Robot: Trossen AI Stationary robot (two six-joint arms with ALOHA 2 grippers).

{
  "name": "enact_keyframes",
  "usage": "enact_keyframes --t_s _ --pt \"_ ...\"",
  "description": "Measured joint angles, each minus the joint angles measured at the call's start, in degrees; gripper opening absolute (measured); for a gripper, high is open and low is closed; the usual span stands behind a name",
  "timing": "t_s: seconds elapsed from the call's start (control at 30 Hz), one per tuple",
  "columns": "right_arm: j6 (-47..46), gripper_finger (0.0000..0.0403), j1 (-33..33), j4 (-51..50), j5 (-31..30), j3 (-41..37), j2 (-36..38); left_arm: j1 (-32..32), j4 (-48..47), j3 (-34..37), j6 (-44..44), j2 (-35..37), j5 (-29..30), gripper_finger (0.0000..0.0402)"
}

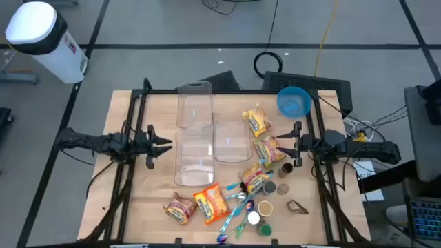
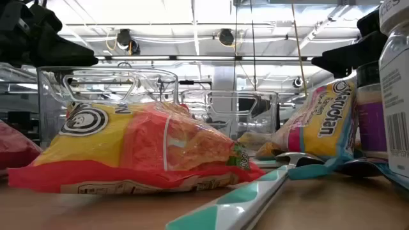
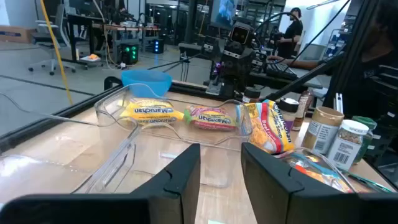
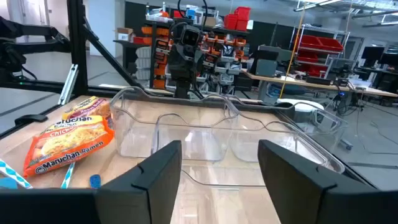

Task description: Pick & Place Food Item

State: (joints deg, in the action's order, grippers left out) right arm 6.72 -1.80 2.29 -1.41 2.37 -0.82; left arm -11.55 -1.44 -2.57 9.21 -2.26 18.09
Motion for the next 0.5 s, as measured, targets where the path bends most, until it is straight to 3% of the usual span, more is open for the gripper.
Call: enact_keyframes --t_s 0.5 --pt "-0.02 0.0207 0.00 0.02 0.00 0.02 0.00 0.01 0.01 0.00 0.01 0.00 0.00 0.0122"
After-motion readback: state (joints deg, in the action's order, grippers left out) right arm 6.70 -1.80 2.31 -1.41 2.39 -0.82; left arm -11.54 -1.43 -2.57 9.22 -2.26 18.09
